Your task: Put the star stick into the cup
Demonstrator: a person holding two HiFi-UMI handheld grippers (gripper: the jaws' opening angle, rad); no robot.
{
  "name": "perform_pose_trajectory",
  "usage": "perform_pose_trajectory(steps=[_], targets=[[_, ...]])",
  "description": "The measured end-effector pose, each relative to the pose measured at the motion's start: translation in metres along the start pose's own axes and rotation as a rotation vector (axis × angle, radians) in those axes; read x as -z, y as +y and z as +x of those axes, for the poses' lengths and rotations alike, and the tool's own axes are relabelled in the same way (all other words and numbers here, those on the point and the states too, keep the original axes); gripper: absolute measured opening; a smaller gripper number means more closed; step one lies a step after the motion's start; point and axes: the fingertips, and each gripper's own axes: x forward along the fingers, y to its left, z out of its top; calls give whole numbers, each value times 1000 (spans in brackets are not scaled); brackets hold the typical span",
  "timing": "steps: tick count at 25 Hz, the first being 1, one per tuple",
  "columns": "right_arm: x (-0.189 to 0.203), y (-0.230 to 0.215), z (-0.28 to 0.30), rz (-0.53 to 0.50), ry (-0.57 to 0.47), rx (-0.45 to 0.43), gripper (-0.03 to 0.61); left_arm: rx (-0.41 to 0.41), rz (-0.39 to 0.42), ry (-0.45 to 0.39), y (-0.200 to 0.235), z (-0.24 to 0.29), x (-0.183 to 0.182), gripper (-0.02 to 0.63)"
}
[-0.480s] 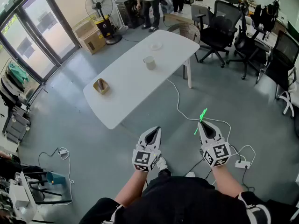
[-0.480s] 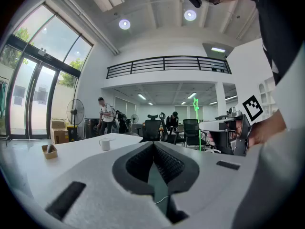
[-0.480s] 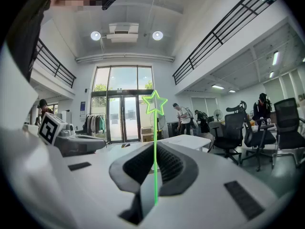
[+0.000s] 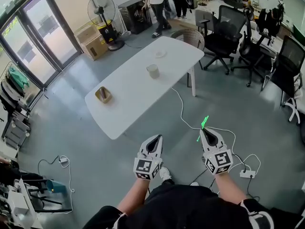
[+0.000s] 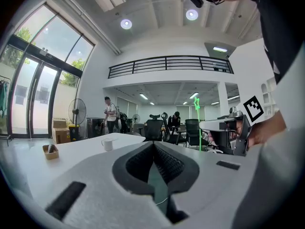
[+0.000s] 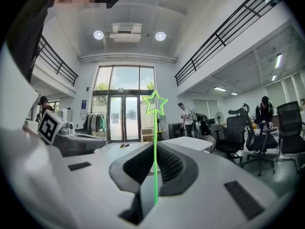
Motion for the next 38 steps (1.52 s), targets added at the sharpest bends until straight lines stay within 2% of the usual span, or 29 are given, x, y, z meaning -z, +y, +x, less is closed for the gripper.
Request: perform_pose_trajectory(steps=[7,18,24,31,38], targets=[[-6,14,51,14,-13,-7,23,-3,-21,13,44,14,10,9],[-12,32,121,39,-37,76,23,25,-4,12,133,19,7,9],[-7,39,147,22,-15,68,23,16,-37,7,158,25,15,9],[-7,19,183,26,-11,61,23,5,-45,10,180,54,12,9],[-14,-32,230,-33,-24,63,23,9,-32,4,192,122,1,9]])
